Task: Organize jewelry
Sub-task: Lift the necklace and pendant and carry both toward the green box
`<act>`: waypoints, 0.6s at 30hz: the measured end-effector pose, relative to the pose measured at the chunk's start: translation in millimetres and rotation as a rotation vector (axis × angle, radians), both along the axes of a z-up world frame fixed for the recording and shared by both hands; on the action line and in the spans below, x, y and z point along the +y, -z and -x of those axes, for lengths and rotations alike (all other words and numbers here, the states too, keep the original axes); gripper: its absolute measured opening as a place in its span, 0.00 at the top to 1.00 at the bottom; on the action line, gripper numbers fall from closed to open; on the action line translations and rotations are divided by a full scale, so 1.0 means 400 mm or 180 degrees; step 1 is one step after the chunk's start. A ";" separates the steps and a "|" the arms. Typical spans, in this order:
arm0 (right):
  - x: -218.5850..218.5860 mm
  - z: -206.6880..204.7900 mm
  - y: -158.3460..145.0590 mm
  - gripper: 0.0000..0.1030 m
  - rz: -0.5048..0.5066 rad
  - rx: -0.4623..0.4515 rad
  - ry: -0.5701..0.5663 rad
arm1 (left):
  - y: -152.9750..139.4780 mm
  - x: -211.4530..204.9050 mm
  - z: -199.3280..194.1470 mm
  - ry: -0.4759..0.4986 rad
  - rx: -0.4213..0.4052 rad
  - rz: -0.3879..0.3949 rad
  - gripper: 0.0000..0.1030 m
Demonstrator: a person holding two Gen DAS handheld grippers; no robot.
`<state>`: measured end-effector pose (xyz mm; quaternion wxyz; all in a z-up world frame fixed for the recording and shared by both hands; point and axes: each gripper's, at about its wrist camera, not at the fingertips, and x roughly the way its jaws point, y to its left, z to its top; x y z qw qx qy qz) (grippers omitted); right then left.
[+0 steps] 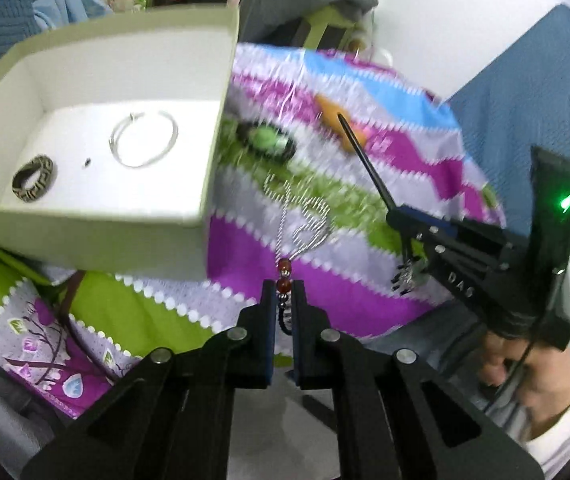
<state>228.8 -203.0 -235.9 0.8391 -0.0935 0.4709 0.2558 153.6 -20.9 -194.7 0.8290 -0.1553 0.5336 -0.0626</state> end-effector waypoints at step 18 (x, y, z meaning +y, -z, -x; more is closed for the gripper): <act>-0.056 -0.016 -0.328 0.94 -0.0389 -0.0254 0.0647 | -0.360 0.036 -0.055 0.0126 -0.0607 0.0120 0.94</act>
